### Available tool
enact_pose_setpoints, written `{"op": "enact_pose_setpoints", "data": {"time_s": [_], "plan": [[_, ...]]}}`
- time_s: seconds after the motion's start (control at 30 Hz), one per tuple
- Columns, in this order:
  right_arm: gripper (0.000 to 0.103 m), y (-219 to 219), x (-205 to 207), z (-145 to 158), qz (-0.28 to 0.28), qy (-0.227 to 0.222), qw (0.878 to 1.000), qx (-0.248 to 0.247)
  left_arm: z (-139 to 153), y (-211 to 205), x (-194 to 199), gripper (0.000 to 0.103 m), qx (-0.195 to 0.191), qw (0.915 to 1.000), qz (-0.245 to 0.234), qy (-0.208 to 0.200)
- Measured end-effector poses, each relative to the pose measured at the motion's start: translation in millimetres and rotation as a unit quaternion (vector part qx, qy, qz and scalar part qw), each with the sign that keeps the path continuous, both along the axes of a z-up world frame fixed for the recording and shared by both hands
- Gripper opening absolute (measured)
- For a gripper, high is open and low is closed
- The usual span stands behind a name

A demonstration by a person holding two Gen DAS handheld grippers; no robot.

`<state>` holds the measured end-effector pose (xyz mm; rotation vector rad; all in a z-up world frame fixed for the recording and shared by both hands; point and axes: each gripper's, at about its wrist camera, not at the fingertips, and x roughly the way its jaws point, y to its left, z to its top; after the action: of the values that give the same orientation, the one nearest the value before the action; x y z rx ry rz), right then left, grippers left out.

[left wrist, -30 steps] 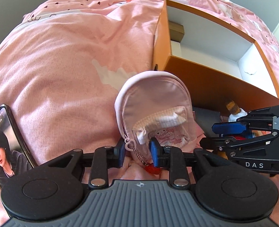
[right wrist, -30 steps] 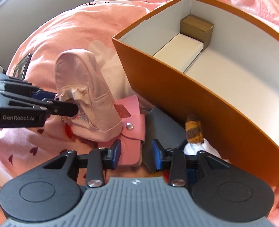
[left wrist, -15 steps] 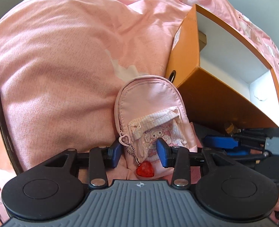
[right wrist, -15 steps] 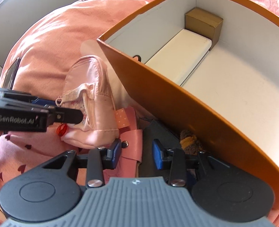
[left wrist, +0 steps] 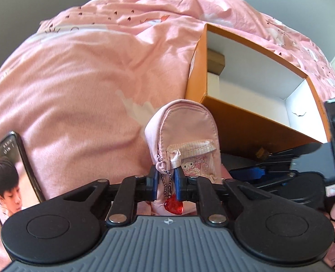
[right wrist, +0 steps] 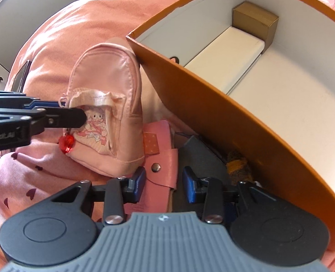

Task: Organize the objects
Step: 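Lift backpack with left gripper while right gripper lifts wallet toward shoebox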

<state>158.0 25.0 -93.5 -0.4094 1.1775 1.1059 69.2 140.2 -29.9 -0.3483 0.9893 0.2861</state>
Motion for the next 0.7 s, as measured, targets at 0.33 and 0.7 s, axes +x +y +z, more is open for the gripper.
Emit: {"op": "enact_pose_setpoints", "data": {"time_s": [0.33,0.7], "plan": [[0.041,15.6,0.0,-14.0,-0.005,0.024,0.999,0.023,4.0,4.9,-6.5,0.016,0.014,0.9999,0.005,-0.009],[0.034,-1.4,-27.5,13.8,-0.017,-0.04,0.999,0.004,12.1,6.9,-14.8,0.016,0.003,0.9994,0.002,-0.034]]}}
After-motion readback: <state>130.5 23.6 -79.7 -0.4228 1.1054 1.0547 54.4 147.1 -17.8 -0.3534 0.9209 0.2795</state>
